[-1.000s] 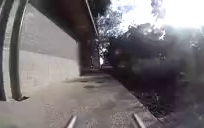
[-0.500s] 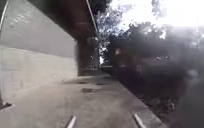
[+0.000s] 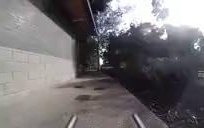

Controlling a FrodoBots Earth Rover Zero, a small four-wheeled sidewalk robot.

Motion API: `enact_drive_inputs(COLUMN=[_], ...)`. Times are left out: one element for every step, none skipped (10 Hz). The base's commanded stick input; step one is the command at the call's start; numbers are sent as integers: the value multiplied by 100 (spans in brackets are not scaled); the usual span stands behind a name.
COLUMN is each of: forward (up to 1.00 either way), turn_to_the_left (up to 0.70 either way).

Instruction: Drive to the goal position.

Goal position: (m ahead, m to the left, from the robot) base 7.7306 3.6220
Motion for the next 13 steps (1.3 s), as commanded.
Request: enact_drive_inputs(forward=[100,100,100,100,100,100,100,100,100,100,100,100,100], turn_to_the_left=[0,0,0,0,0,0,0,0,0,0,0,0,0])
